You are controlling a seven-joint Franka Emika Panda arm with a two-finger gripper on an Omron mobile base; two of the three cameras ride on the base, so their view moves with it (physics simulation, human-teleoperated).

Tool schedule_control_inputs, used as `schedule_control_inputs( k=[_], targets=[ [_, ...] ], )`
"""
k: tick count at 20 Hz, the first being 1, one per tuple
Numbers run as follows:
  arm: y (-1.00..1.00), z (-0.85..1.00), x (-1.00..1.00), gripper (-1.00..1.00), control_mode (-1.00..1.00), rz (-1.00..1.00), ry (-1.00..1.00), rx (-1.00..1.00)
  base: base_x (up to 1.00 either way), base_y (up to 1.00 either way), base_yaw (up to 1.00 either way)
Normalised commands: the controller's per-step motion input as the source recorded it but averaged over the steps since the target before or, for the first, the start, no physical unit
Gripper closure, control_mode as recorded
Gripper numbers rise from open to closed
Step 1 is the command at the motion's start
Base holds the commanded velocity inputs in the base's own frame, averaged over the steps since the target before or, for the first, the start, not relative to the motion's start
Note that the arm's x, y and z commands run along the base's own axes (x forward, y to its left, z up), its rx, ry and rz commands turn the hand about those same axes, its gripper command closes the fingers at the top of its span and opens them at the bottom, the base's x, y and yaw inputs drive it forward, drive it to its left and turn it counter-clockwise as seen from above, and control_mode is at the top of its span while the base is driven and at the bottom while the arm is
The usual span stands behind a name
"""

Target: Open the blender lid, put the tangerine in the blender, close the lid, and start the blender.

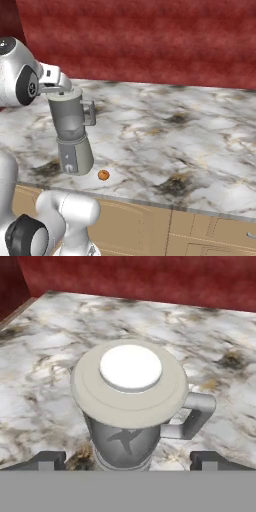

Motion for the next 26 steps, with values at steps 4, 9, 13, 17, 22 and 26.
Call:
schedule_control_inputs(
  k=[4, 9, 13, 17, 22, 26],
  targets=[
    [0.03, 0.00, 0.47, -1.00, -1.00, 0.04, 0.00, 0.00, 0.00, 0.00, 0.00],
    [-0.05, -0.06, 0.11, -1.00, -1.00, 0.08, 0.02, 0.00, 0.00, 0.00, 0.00],
    [0.00, -0.18, 0.38, -1.00, -1.00, 0.03, 0.12, 0.00, 0.00, 0.00, 0.00],
    [0.00, -0.14, 0.28, -1.00, -1.00, 0.03, 0.07, 0.00, 0.00, 0.00, 0.00],
    [0.01, -0.05, 0.19, -1.00, -1.00, 0.03, 0.01, 0.00, 0.00, 0.00, 0.00],
    [0.02, -0.09, 0.07, -1.00, -1.00, 0.02, 0.00, 0.00, 0.00, 0.00, 0.00]
  ],
)
